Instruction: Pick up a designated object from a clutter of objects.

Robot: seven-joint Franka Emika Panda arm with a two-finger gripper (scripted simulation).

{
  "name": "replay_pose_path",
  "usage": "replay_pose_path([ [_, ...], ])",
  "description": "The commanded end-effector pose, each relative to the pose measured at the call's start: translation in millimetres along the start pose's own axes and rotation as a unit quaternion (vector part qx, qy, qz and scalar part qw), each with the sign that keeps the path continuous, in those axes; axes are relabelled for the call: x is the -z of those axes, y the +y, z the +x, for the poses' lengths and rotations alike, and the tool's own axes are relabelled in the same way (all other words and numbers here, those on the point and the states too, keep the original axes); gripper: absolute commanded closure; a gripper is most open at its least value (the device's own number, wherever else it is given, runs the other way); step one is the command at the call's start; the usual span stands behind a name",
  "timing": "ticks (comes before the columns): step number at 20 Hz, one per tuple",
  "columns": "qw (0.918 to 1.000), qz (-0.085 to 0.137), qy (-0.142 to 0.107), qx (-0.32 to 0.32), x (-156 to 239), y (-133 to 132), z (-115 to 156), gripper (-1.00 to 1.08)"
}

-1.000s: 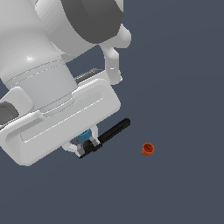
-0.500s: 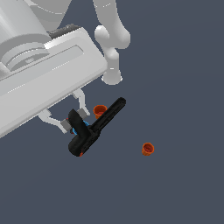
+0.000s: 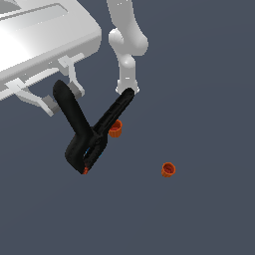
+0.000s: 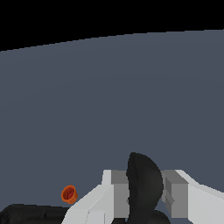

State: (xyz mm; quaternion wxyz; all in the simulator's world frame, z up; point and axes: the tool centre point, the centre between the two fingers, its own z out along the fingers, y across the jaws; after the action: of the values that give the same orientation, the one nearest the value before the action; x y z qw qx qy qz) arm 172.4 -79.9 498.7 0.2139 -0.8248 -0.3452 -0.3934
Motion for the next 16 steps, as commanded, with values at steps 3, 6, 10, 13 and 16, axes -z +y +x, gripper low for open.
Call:
replay_pose_path([
  [3,0.9997,0.008,0.019,0.014,15.9,-2.3,7.3,1.08],
  [6,0.9995,0.011,0.025,0.018,21.1,-2.7,8.8,1.08],
  [10,0.9994,0.012,0.026,0.018,21.9,-2.5,8.6,1.08],
  [13,0.9995,0.011,0.024,0.017,20.5,-2.2,7.9,1.08],
  [16,0.9995,0.012,0.024,0.016,21.0,-2.1,5.9,1.08],
])
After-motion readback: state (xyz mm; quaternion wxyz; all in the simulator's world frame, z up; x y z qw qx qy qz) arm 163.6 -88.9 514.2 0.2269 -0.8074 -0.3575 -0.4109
